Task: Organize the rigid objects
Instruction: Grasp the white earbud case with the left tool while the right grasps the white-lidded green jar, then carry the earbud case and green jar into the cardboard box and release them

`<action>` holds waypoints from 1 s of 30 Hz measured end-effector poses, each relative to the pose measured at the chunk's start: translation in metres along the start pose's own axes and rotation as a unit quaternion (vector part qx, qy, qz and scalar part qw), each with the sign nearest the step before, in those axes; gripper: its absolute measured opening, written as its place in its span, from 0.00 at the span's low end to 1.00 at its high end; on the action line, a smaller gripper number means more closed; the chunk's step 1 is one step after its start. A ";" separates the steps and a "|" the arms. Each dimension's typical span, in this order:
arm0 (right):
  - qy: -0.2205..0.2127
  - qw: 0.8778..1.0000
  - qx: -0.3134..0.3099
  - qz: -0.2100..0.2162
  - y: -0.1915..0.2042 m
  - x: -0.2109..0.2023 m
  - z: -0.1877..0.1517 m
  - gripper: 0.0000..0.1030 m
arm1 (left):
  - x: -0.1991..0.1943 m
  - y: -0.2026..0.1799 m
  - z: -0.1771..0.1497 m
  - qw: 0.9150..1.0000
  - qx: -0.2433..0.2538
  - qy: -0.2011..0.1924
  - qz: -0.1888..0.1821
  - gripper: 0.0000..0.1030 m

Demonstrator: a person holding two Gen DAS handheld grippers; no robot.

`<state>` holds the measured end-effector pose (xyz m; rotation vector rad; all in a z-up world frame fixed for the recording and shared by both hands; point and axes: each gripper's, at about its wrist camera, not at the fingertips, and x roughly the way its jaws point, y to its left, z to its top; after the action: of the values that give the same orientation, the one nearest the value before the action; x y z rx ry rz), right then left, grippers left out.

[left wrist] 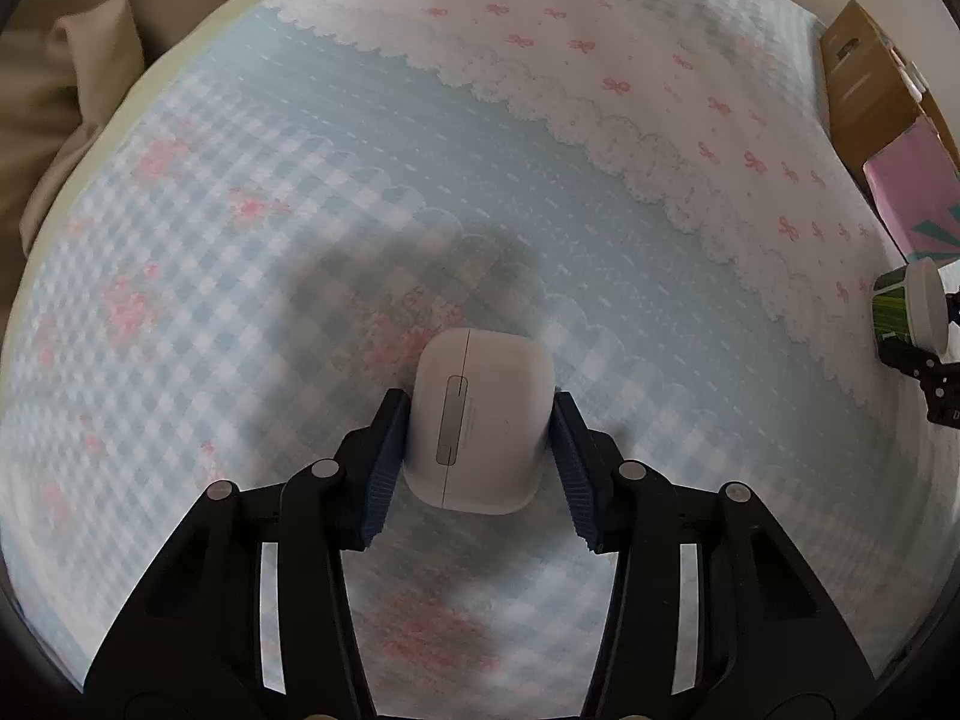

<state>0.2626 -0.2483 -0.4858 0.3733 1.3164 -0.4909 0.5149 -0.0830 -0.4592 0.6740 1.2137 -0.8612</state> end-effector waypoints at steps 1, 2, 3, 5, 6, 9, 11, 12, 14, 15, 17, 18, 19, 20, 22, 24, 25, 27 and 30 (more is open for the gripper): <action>0.001 1.000 -0.001 0.000 -0.001 0.001 0.001 0.64 | -0.001 0.001 -0.002 1.000 0.001 0.000 0.002 0.43; 0.001 1.000 0.001 0.005 -0.003 0.001 0.002 0.64 | -0.002 0.001 -0.004 1.000 0.003 -0.001 0.006 0.43; 0.001 1.000 0.001 0.007 -0.007 0.001 0.000 0.64 | -0.002 -0.001 -0.004 1.000 0.004 -0.001 0.010 0.42; 0.002 1.000 -0.005 0.005 -0.007 0.001 0.000 0.64 | -0.003 -0.004 -0.004 1.000 0.002 -0.003 0.013 0.42; 0.003 1.000 -0.007 0.004 -0.008 0.000 0.001 0.64 | -0.003 -0.005 -0.005 1.000 0.001 -0.004 0.013 0.42; 0.004 1.000 -0.006 0.010 -0.010 0.000 0.001 0.64 | -0.013 -0.010 -0.011 1.000 -0.006 -0.008 0.016 0.42; 0.003 1.000 -0.004 0.013 -0.011 -0.001 0.001 0.64 | -0.019 -0.012 -0.015 1.000 -0.019 -0.013 0.014 0.42; 0.002 1.000 -0.003 0.014 -0.013 -0.003 -0.001 0.64 | -0.022 -0.012 -0.016 0.999 -0.025 -0.015 0.013 0.42; 0.000 1.000 -0.002 0.018 -0.013 -0.008 -0.003 0.64 | -0.030 -0.015 -0.020 0.999 -0.039 -0.020 0.009 0.42; -0.002 1.000 -0.003 0.020 -0.012 -0.011 -0.003 0.64 | -0.035 -0.017 -0.022 0.999 -0.048 -0.023 0.006 0.42; -0.006 1.000 -0.007 0.022 -0.007 -0.019 -0.008 0.64 | -0.046 -0.024 -0.027 0.998 -0.064 -0.029 0.001 0.42; -0.007 1.000 -0.008 0.023 -0.007 -0.029 -0.011 0.64 | -0.051 -0.027 -0.029 0.997 -0.070 -0.031 -0.001 0.42; -0.010 1.000 -0.010 0.025 -0.007 -0.034 -0.013 0.64 | -0.057 -0.030 -0.031 0.997 -0.076 -0.034 -0.001 0.42; -0.011 1.000 -0.011 0.027 -0.007 -0.039 -0.015 0.64 | -0.064 -0.037 -0.033 0.996 -0.081 -0.037 -0.002 0.42; -0.018 0.999 -0.013 0.031 -0.009 -0.053 -0.020 0.64 | -0.077 -0.044 -0.035 0.995 -0.091 -0.044 -0.007 0.42; -0.026 0.999 -0.013 0.033 -0.012 -0.069 -0.022 0.64 | -0.096 -0.055 -0.035 0.994 -0.099 -0.053 -0.011 0.42; -0.030 0.999 -0.011 0.036 -0.015 -0.076 -0.023 0.64 | -0.109 -0.063 -0.036 0.993 -0.100 -0.059 -0.011 0.42; -0.041 0.998 -0.007 0.041 -0.022 -0.100 -0.025 0.64 | -0.126 -0.073 -0.032 0.992 -0.102 -0.069 -0.014 0.42; -0.063 0.997 -0.004 0.044 -0.033 -0.139 -0.027 0.64 | -0.161 -0.096 -0.024 0.991 -0.098 -0.088 -0.020 0.42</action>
<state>0.1979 -0.2436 -0.3560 0.3863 1.1752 -0.4273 0.4017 -0.0811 -0.3073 0.4070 1.1389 -0.8043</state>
